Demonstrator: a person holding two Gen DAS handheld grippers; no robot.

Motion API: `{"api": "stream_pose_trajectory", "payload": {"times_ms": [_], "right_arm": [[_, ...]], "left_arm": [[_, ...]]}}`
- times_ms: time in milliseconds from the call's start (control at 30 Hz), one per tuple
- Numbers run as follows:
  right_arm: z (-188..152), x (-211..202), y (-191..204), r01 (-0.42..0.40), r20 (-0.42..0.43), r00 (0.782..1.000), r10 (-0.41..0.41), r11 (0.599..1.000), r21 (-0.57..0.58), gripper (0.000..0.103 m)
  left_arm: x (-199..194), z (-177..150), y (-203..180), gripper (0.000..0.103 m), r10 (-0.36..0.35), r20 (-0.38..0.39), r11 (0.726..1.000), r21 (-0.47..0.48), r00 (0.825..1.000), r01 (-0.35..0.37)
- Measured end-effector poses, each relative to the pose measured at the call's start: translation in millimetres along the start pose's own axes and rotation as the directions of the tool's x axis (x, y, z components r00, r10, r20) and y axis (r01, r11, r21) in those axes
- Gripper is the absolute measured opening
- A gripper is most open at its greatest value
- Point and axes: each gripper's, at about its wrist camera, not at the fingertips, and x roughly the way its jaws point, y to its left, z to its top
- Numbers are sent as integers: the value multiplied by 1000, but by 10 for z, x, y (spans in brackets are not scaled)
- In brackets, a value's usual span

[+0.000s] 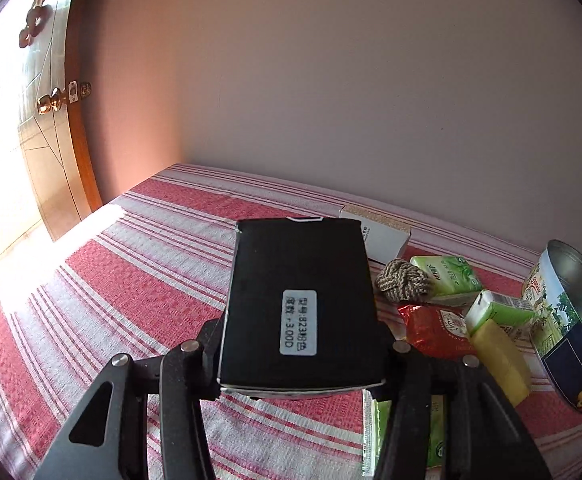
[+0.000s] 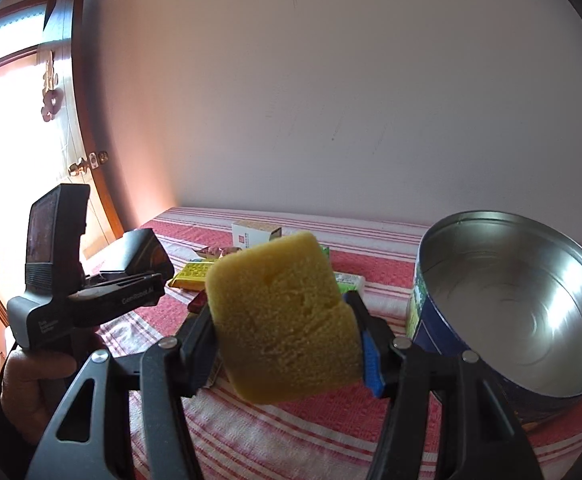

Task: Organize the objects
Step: 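Carry the sponge and black box over the tin and open both tools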

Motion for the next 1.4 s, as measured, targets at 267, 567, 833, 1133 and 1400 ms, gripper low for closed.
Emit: {"api": "stream_pose_trajectory", "payload": {"times_ms": [267, 567, 833, 1133, 1400], "right_arm": [[120, -322, -322, 146, 113, 983, -146, 989, 11, 59], [90, -473, -1221, 372, 87, 921, -379, 924, 86, 59], [-30, -441, -2007, 468, -16, 882, -470, 873, 139, 59], [-69, -327, -2277, 451, -98, 892, -441, 879, 157, 61], [-43, -433, -2241, 446, -51, 894, -446, 872, 202, 95]], "left_arm": [[-472, 83, -331, 53, -93, 100, 994, 68, 991, 86], [-534, -56, -1377, 53, -262, 29, 950, 181, 965, 253], [-418, -129, -2326, 53, -369, -48, 890, 270, 928, 368], [-122, -307, -2804, 53, -384, -147, 862, 296, 912, 411], [-213, -263, -2714, 88, -389, -129, 867, 285, 912, 410]]}}
